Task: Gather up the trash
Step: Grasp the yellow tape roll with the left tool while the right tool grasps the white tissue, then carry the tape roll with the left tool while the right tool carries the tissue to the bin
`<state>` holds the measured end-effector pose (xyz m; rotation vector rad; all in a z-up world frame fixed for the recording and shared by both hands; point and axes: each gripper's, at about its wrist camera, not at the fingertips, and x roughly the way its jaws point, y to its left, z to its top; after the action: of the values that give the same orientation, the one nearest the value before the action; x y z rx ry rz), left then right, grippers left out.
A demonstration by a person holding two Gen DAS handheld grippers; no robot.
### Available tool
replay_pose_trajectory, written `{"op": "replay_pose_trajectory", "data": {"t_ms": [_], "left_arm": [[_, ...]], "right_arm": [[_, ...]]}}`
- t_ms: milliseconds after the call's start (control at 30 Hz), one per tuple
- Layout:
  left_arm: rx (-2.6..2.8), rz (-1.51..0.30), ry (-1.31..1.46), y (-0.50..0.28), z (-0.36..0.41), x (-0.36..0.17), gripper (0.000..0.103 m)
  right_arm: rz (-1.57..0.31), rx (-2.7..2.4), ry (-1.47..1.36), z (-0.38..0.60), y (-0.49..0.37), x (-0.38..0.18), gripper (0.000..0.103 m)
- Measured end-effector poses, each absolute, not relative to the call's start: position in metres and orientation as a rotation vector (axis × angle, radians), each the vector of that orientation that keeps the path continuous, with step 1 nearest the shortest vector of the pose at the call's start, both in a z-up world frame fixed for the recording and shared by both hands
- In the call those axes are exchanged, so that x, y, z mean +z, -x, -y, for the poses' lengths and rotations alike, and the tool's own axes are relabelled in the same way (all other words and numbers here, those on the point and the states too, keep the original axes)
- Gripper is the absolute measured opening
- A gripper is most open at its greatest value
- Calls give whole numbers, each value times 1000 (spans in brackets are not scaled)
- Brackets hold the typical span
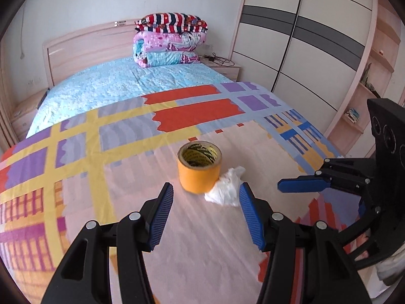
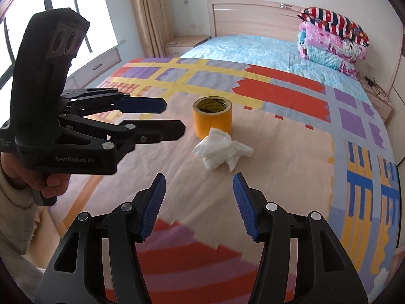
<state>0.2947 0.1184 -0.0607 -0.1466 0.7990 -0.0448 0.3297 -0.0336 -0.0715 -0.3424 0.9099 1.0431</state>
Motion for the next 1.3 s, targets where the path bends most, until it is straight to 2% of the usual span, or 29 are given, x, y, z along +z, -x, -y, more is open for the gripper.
{"op": "replay_pose_trajectory", "data": {"t_ms": [567,633,733,767,900,1300], "left_arm": [[-79,-827,154,-343,-127,-87,52],[-70,-825,152,-345,-127,-88,52],[-66,-823,172,-347,-131,-87,51],[-68,-822,176,-346,-131,-86,46],[-63,-815,159,-342,-129,-81,46],[-44,-767,152,-312,-126,-52,46]], "right_arm": [[-942,1024,322,11,-358,-92,55],[-947,1023,321,10,-358,-93,51],[-961,1022,323,9,-359,-97,31],[-966,1025,322,10,-359,-98,25],[-961,1025,322,13,-356,-96,22],[-924,1030,325,26,-339,-74,22]]}}
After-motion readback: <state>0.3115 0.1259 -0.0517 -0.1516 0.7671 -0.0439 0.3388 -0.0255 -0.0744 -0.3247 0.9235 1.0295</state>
